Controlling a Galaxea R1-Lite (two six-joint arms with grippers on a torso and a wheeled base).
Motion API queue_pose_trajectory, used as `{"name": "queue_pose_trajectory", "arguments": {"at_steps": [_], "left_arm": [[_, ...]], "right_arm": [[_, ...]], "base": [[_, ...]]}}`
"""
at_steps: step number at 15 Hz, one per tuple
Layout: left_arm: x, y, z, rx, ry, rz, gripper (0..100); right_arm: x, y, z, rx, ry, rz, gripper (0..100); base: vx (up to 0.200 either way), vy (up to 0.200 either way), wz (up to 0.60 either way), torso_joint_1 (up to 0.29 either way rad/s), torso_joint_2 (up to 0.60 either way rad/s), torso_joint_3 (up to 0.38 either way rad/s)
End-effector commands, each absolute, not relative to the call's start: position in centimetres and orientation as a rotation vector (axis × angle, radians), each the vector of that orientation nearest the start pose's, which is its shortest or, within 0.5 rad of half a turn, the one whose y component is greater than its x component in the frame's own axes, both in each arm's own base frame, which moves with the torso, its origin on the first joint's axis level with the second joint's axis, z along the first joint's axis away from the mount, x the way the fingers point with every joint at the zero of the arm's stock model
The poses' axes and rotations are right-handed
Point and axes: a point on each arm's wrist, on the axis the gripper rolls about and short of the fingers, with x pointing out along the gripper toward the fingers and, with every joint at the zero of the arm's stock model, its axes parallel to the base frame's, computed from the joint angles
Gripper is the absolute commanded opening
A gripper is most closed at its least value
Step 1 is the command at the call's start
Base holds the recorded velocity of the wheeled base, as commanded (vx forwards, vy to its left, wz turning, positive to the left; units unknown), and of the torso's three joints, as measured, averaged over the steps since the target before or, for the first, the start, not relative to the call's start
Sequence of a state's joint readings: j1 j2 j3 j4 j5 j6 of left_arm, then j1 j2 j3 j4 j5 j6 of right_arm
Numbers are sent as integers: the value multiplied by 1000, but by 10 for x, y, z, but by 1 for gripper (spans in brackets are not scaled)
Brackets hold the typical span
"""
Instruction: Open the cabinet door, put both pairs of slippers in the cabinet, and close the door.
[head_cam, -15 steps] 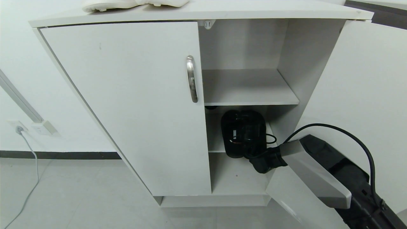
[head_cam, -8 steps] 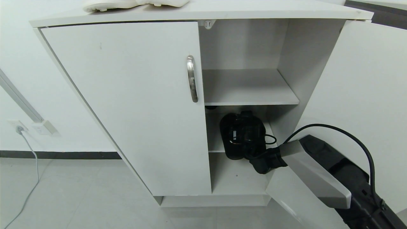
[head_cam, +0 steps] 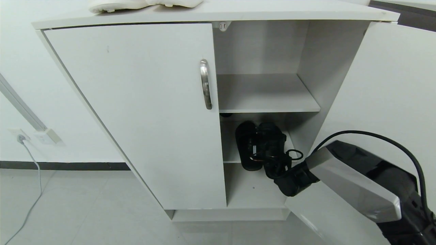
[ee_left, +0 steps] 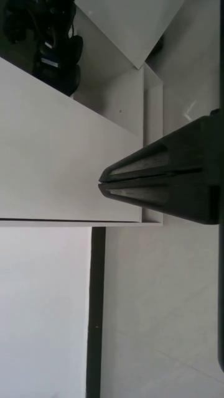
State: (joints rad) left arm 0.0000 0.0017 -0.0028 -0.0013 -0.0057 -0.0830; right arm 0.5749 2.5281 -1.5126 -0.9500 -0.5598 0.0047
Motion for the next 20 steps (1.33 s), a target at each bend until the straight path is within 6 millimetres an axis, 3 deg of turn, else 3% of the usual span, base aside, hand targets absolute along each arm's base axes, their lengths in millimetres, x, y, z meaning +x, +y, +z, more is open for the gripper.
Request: {"name": "queue_pose_trajectory", "arguments": {"at_steps": [1,5,8,11,17,20], "left_arm": [[-23,0,77,-83,-1,-6,0],[-23,0,77,-83,-3,-6,0],[-23,0,77,-83,-3,-5,0],[-23,0,77,-81,-3,-6,0],[-23,0,77,-83,-3,-3,0],[-23,0,77,-81,-3,-5,0]], "right_arm": [[386,257,84,-18,35,49,100],[318,250,87,-26,42,132,100],[288,244,84,-36,54,170,100],[276,247,79,-43,61,195,100],[269,252,76,-50,69,216,100],[268,251,73,-57,80,217,100]], "base": [[0,0,0,0,0,0],[0,0,0,0,0,0],[0,0,0,0,0,0],[0,0,0,0,0,0],[-200,0,0,2,2,3],[0,0,0,0,0,0]]}}
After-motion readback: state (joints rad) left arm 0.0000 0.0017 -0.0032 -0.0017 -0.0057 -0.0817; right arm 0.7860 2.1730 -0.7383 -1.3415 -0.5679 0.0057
